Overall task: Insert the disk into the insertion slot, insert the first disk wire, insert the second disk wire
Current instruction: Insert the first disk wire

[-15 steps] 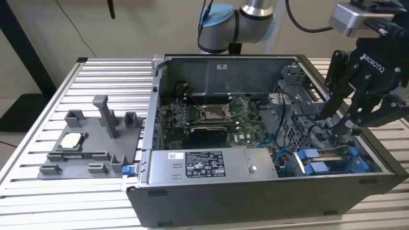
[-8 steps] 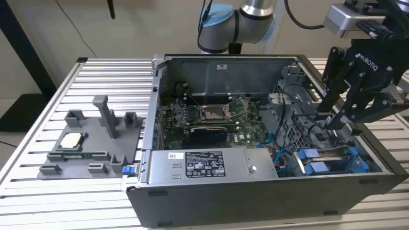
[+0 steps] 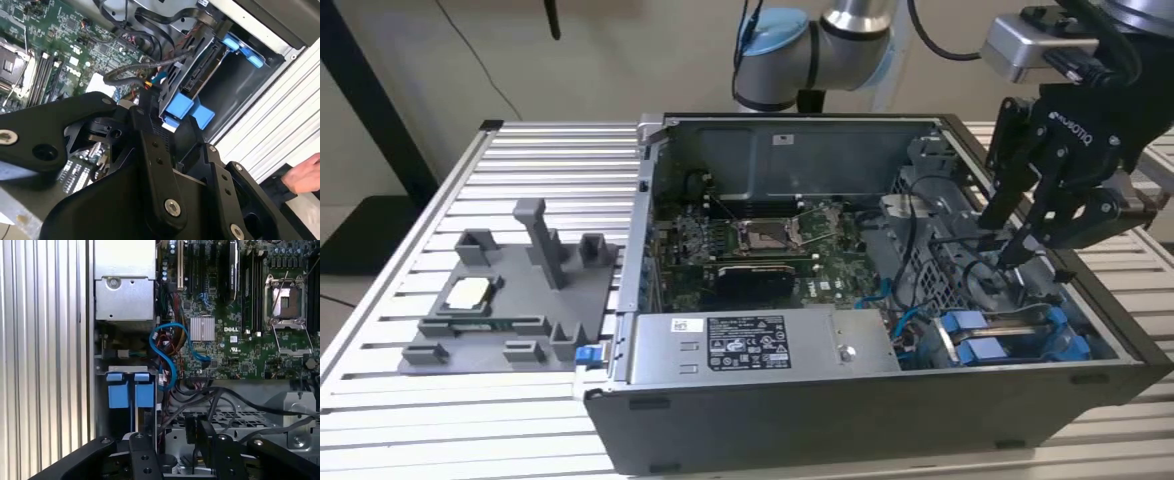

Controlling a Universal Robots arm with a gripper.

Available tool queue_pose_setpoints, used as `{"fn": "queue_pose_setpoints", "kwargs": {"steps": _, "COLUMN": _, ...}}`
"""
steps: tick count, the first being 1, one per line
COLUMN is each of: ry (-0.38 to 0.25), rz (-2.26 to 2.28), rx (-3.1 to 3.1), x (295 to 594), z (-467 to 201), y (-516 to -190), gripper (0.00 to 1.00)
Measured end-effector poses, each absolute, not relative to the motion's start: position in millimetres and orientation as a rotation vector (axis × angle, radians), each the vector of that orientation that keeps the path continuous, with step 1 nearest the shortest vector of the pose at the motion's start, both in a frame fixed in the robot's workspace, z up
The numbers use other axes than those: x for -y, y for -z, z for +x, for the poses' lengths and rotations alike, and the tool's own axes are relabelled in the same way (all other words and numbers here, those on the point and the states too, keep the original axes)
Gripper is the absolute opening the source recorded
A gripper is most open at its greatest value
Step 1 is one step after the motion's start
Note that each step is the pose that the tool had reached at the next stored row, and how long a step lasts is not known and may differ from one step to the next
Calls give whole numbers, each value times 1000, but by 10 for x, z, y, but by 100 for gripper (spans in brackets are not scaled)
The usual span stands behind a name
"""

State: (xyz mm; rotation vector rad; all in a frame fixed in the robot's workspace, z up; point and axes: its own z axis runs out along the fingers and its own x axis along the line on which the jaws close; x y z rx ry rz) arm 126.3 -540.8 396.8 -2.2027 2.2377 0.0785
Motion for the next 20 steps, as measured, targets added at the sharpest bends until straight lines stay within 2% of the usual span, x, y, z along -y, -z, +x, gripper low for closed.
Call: {"fn": "queue_pose_setpoints", "kwargs": {"steps": 20, "ry": -83, "rz": -2179, "rx": -2213, "x": 5375, "z": 1262, "y": -3886, "gripper": 47}}
